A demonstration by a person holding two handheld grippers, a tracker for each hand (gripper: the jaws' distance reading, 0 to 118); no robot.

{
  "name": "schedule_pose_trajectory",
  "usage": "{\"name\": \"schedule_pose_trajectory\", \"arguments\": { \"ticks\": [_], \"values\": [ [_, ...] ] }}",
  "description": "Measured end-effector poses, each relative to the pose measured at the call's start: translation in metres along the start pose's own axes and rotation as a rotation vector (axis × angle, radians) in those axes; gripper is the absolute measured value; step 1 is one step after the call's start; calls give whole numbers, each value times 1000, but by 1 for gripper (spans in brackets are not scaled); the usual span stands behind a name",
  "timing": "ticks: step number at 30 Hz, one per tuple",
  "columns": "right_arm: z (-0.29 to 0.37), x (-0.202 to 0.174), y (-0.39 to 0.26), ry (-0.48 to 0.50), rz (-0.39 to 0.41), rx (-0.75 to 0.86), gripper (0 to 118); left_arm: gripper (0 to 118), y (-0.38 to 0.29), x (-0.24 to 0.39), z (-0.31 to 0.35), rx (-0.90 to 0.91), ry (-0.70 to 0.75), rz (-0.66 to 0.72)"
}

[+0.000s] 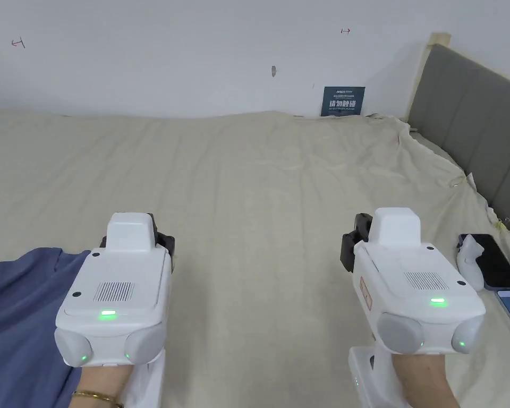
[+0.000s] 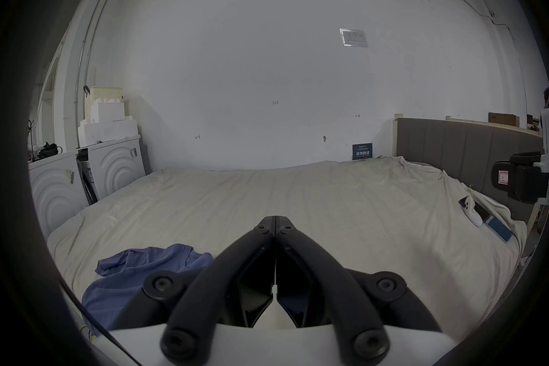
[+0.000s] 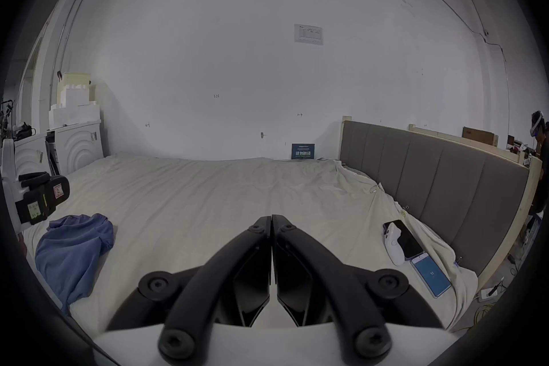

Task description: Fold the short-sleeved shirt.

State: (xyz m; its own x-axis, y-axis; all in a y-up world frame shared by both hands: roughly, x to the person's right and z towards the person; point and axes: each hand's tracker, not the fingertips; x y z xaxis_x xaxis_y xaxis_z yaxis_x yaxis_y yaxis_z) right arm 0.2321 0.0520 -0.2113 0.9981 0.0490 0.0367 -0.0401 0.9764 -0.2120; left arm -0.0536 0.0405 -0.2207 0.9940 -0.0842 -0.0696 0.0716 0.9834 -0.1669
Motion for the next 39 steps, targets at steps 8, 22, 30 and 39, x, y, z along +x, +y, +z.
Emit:
{"name": "schedule_pose_trajectory", "arguments": {
  "ticks": [8, 22, 30, 39],
  "values": [
    [0, -1, -3, -3, 14, -6, 0, 0, 3, 4, -1, 3, -6, -7],
    [1, 3, -5, -6, 20, -11, 0, 0, 4, 4, -2, 6, -10, -16],
    [2, 3, -4, -5, 24, -8, 0, 0, 5, 6, -2, 9, -18, -18],
    [3, 6, -2, -8, 43, -3, 0, 0, 8, 9, -2, 20, -26, -24]
  ]
}}
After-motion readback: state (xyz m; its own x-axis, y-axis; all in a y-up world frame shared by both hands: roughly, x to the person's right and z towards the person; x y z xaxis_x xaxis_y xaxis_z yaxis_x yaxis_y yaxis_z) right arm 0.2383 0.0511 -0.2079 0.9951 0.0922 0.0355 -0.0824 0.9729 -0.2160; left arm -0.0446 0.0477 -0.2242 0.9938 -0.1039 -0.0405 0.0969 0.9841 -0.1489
